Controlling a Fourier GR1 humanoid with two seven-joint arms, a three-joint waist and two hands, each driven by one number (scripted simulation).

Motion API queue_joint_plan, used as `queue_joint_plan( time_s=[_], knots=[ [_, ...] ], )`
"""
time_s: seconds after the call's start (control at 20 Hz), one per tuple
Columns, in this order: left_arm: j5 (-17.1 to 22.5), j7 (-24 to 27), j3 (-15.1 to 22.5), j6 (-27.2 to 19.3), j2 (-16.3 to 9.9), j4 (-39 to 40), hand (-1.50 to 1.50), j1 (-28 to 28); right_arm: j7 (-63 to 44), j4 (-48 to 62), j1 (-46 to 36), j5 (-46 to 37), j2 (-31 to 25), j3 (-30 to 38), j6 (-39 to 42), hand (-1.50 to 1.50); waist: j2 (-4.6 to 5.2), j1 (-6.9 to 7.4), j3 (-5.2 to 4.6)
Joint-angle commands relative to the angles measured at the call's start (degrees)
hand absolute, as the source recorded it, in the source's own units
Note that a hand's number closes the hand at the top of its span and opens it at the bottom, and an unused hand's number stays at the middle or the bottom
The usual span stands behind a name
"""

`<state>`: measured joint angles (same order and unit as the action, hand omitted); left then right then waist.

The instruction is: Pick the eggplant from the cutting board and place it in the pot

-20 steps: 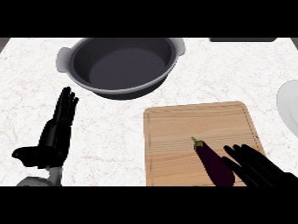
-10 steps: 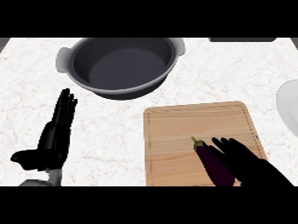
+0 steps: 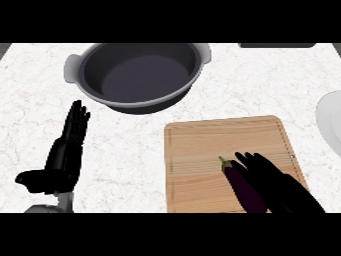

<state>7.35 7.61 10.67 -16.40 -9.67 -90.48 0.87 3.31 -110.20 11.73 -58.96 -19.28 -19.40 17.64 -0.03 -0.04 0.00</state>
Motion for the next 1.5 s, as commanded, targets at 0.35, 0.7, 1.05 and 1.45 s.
queue_joint_plan(
  time_s=[0.35, 0.7, 1.05, 1.45],
  knots=[
    [-2.08, 2.40, -2.17, 2.65, 3.25, 1.25, 0.00, -1.55, 1.48, 9.29, -6.29, -3.67, 4.94, 0.15, -0.70, -1.50, 0.02, 0.07, -0.01],
    [-2.73, -1.51, -2.70, 2.67, 2.40, -0.55, 0.00, -1.09, 7.78, 10.63, -5.68, -6.94, 5.72, 0.27, -13.86, 1.50, 0.00, 0.04, 0.00],
    [-3.72, -1.06, -2.37, 3.61, 3.17, -0.27, 0.00, -0.56, -4.59, 10.53, -12.23, -14.47, 16.50, -7.58, -8.63, 1.50, 0.14, 1.00, -0.07],
    [-3.07, -1.34, -0.45, 6.26, 2.92, -1.00, 0.00, 2.14, -24.11, 17.66, -20.77, -13.19, 19.11, -9.13, -7.09, 1.50, 2.10, 8.71, -0.32]
  ],
)
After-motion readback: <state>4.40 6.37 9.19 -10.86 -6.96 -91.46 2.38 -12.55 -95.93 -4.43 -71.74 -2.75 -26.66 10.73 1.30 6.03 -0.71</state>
